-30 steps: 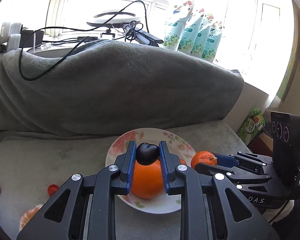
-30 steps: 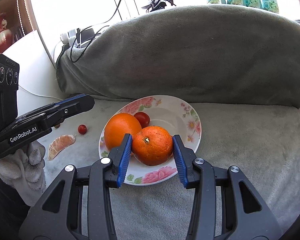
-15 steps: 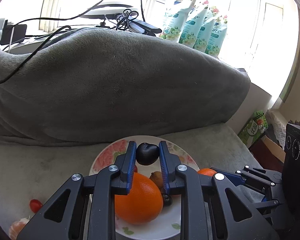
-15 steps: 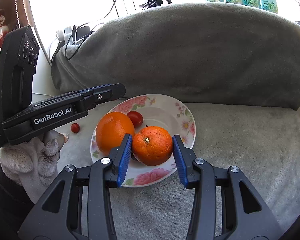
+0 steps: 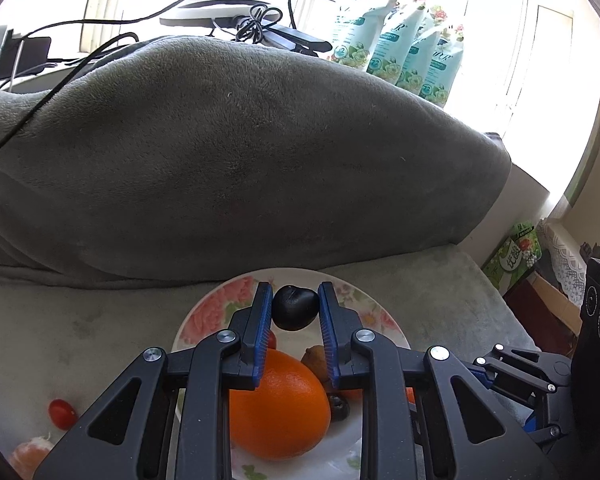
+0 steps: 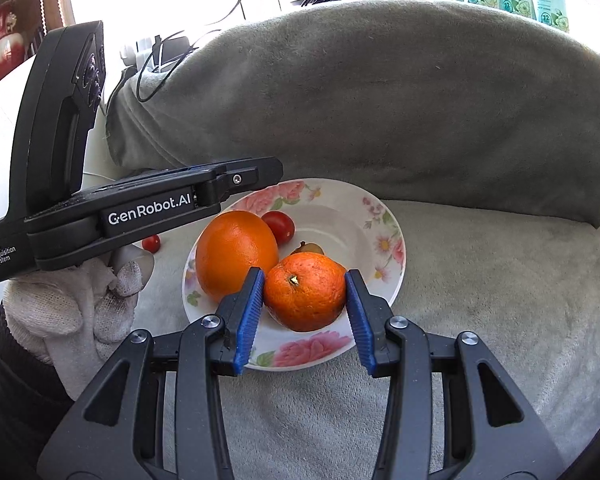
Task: Organize fruits
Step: 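Lower the plum and mandarin onto the plate and open both grippers, then withdraw both grippers from the plate toward the pomelo segment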
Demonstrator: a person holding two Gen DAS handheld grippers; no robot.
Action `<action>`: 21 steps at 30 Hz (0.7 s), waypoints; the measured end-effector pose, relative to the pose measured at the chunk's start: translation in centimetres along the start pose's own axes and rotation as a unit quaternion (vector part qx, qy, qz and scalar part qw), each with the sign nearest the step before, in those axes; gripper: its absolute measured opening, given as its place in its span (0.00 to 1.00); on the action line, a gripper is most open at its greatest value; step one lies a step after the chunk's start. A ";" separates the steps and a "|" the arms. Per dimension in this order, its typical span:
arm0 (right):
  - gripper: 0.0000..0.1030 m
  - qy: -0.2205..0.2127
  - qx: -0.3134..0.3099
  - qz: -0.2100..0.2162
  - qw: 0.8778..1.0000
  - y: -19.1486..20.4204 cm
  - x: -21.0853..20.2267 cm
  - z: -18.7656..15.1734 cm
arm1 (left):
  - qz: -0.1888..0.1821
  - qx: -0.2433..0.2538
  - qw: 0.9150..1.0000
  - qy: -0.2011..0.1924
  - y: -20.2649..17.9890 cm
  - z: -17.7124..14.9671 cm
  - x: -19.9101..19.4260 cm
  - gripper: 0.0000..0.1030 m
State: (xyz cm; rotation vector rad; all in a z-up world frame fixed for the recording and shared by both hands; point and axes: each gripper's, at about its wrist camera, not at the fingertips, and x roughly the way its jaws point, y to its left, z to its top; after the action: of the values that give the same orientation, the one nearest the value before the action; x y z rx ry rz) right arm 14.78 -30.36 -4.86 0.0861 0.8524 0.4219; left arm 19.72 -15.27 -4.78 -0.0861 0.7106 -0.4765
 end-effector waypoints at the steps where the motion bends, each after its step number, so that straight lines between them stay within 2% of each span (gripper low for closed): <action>1: 0.42 0.000 -0.001 -0.001 1.000 0.0 0.0 -0.1 | 0.000 0.001 1.000 0.000 0.0 0.1 0.1 0.23; 4: 0.45 -0.002 -0.002 -0.003 1.000 0.1 -0.1 0.0 | 0.002 0.001 1.000 -0.003 -0.1 0.2 0.1 0.34; 7: 0.64 -0.013 -0.003 -0.004 1.000 0.1 -0.6 0.2 | 0.007 0.003 1.000 -0.007 -0.1 0.3 0.0 0.42; 8: 0.66 -0.015 -0.005 -0.004 1.000 0.1 -0.8 0.2 | 0.007 0.004 1.000 -0.008 -0.1 0.3 0.0 0.44; 13: 0.67 -0.013 -0.013 -0.006 1.000 0.4 -1.0 0.2 | 0.008 0.003 1.000 -0.011 -0.1 0.5 -0.2 0.57; 15: 0.69 -0.013 -0.015 -0.007 1.000 0.6 -1.0 0.1 | 0.009 0.003 1.000 -0.012 -0.1 0.5 -0.3 0.62; 16: 0.73 -0.013 -0.015 -0.008 1.000 0.6 -1.0 0.1 | 0.011 0.002 1.000 -0.013 -0.1 0.5 -0.3 0.66; 17: 0.79 -0.014 -0.015 -0.009 1.000 0.7 -1.0 0.0 | 0.011 0.001 1.000 -0.014 -0.1 0.5 -0.4 0.67; 21: 0.80 -0.015 -0.015 -0.009 1.000 1.0 -1.1 0.1 | 0.013 0.002 1.000 -0.013 -0.1 0.6 -0.6 0.70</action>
State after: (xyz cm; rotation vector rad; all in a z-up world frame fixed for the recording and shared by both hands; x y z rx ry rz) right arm 13.87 -29.93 -3.78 0.0569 0.8159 0.4154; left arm 19.68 -15.18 -3.89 -0.0804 0.6839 -0.4516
